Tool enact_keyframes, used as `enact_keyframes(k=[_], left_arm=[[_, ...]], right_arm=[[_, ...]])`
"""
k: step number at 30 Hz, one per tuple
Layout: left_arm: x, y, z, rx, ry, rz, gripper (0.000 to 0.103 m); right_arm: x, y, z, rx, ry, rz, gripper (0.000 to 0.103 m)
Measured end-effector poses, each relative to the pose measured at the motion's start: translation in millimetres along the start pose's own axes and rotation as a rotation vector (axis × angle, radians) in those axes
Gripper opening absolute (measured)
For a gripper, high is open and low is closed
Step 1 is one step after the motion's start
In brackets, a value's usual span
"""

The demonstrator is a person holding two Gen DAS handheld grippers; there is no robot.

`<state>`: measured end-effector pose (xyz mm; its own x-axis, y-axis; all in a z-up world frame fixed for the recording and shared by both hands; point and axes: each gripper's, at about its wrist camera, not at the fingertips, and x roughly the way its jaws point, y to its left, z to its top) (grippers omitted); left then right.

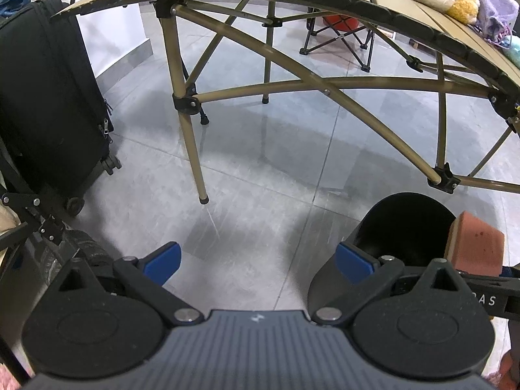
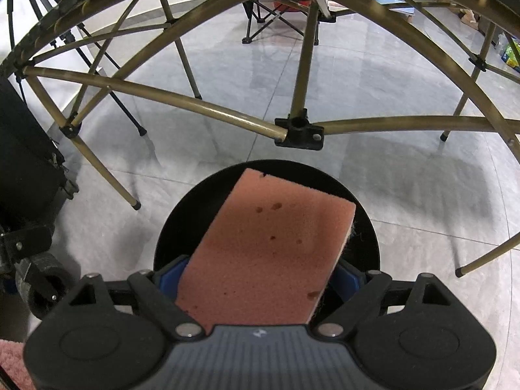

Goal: Collect trash
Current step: 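Move the right tool holding the pink sponge over the black bin, then open the right gripper to drop the pink sponge into the bin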

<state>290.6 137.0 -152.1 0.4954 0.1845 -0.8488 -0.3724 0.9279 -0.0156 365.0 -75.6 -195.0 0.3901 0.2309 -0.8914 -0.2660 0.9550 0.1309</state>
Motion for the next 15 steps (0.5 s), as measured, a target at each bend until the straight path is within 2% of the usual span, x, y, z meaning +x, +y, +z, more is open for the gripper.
enact_keyframes(k=[1, 6, 15], left_arm=[[-0.5, 0.7, 0.4, -0.001, 0.000, -0.003, 0.103], [-2.9, 1.4, -0.4, -0.003, -0.002, -0.011, 0.103], [-5.0, -0.6, -1.8, 0.003, -0.006, -0.015, 0.103]], right_arm=[[1.1, -0.8, 0.4, 0.004, 0.001, -0.003, 0.103], [6.0, -6.5, 1.3, 0.041, 0.015, 0.011, 0.103], [2.2, -6.6, -0.9, 0.024, -0.009, -0.002, 0.103]])
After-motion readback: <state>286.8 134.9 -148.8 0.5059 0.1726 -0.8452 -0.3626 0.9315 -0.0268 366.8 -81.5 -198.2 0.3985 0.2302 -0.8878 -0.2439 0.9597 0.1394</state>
